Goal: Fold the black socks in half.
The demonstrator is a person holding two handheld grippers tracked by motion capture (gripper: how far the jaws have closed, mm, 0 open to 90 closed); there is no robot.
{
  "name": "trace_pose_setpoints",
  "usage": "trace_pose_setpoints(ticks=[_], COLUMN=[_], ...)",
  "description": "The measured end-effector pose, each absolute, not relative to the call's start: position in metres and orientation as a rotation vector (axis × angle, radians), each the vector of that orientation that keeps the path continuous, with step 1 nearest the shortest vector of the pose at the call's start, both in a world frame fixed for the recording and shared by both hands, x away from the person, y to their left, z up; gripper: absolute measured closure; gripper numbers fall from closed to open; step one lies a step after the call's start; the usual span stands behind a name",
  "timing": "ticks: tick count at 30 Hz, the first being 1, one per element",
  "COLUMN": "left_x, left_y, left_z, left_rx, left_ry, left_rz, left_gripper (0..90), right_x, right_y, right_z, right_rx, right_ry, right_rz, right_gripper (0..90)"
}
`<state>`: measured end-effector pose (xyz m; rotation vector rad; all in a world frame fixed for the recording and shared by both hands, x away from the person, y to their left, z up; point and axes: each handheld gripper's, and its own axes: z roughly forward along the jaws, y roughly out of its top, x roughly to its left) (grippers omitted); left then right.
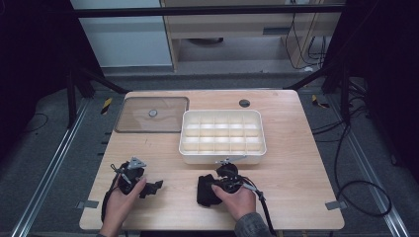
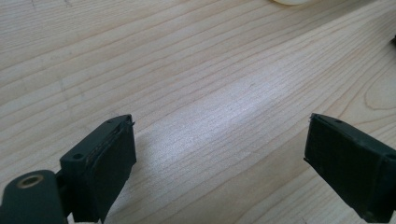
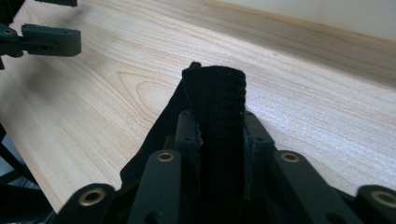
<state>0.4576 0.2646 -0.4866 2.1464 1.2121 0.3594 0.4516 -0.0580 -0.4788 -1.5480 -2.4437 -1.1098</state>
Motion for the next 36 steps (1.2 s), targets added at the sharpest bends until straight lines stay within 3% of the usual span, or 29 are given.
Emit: trace_pose_setpoints(ticks=[21, 36], left_x=[0.458, 0.46], left_y=[0.268, 0.282], left_z=[-0.486, -0.485], left_rx=[2.135, 2.092], left_ry=[1.223, 1.262], left_rz=[0.368, 0.406], left_gripper=[8.5, 6.9], right_x=[0.446, 0.443], right_y=[-0.071, -0.113], right_z=[-0.453, -0.402], right_rx=[-1.537, -1.574], right_ry=[-2.454, -2.577], right_rz=[-1.201, -1.295], right_gripper=[78.0, 78.0])
